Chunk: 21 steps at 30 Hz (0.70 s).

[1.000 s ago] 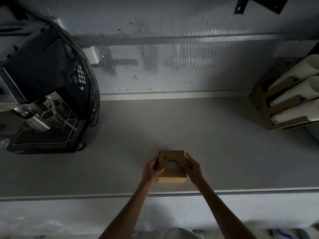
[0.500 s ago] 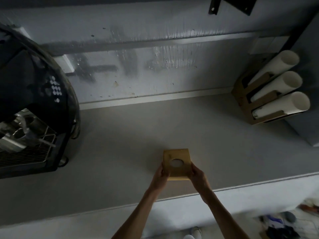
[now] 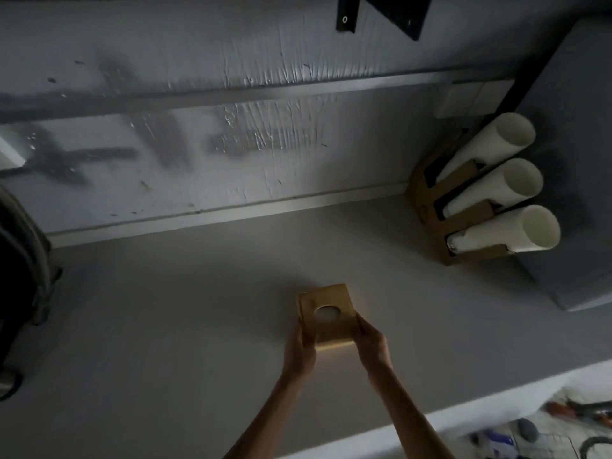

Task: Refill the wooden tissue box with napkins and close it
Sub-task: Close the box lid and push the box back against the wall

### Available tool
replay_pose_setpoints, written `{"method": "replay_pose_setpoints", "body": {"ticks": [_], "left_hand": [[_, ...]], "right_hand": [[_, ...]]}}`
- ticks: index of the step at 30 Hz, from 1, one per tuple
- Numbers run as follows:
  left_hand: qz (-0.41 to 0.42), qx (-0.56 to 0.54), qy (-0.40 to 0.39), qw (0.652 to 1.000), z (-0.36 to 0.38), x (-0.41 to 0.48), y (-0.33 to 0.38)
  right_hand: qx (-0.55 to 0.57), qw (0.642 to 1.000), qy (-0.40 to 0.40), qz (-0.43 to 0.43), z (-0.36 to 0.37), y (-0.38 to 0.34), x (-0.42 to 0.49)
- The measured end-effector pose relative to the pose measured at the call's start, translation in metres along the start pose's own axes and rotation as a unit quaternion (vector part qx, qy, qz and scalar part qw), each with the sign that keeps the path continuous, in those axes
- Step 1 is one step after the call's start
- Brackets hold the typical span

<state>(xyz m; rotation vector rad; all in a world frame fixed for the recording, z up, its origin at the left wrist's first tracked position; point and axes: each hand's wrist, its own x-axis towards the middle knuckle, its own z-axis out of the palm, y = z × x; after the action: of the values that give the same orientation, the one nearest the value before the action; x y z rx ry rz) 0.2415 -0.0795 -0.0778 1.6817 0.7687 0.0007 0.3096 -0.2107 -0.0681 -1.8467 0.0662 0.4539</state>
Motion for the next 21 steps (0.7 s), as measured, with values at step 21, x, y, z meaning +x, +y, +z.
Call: {"method": "replay_pose_setpoints", "body": {"ticks": [21], "left_hand": [[-0.026, -0.043, 0.137, 0.989, 0.016, 0.303, 0.13]], "right_hand": [[0.077, 0.996, 0.032, -0.026, 0.056, -0.1, 0.297]]}}
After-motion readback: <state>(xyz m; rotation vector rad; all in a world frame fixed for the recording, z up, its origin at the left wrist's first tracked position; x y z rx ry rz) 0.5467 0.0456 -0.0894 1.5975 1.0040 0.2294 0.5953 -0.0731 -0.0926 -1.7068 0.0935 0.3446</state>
